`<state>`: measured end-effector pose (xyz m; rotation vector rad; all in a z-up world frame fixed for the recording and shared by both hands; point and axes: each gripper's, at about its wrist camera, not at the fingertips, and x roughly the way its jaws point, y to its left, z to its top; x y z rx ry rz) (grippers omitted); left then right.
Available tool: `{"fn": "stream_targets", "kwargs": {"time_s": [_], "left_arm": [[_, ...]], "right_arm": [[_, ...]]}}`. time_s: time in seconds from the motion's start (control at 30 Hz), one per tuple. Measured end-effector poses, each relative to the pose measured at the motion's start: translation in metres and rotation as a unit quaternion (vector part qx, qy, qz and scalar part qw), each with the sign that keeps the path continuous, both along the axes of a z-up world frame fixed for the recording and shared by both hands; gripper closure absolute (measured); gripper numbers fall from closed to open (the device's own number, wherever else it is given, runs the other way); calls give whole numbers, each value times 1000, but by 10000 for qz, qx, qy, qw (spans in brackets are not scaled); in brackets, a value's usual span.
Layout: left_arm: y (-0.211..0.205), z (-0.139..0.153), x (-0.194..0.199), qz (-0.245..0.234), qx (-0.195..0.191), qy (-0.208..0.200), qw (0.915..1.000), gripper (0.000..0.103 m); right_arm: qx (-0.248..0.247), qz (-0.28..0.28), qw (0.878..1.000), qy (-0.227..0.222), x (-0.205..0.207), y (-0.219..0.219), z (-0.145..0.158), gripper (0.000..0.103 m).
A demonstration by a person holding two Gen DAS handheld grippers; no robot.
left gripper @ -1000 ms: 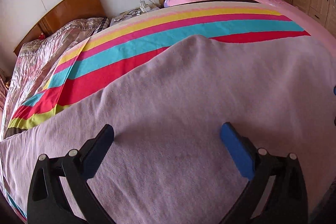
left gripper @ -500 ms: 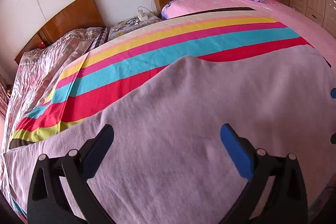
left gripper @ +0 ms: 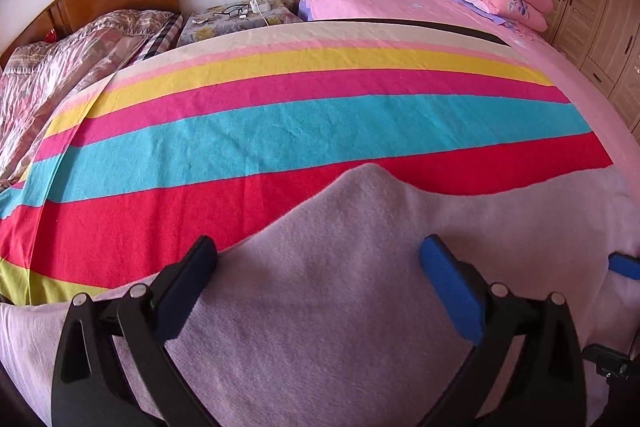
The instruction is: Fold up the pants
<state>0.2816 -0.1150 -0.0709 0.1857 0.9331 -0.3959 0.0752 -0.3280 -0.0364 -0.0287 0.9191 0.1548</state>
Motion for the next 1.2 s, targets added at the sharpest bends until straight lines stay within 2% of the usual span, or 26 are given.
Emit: {"fn": "stream_targets", "kwargs": {"time_s": [0.17,0.27,0.37,0.4,0.43,0.5,0.6,0.77,0.87,1.0,1.03,1.2], "left_arm": [[3,1,2,-15,-103,24,9999,1],[23,9,-3,40,-638,113,9979,2],[71,38,-28,339,-1172,-134,9924,2],[88,47,-41,374,-1185,-313,9918,2],[106,54,-51,475,-1039,-494,9922,2],[143,59,-67,970,-508,-733,9913,2],[203,56,-84,1594,-130,-723,9845,2],[283,41,-108,2513,457,-639,9647,1],[313,27,-115,2802,571,-413,9574,1],[323,12,-118,2856,606,-237,9561,1],[323,11,-118,2844,642,-272,9562,1],[320,9,-118,2839,654,-357,9560,1]], "right_arm": [[19,13,10000,60,7,1,-1,10],[-74,-64,9998,170,9,4,0,10],[-669,-576,9947,530,15,23,11,11],[-891,-757,9918,515,17,34,18,11],[-912,-747,9923,373,18,47,26,11],[-631,-277,9976,72,22,86,43,11],[-519,574,9964,-343,35,159,59,11],[-417,1842,9815,-313,65,278,49,11],[-619,2181,9739,-97,75,323,29,11],[-564,2150,9741,407,76,325,-3,10],[-391,2130,9757,342,74,319,-2,10],[-485,2201,9730,494,59,300,-2,9]]}}
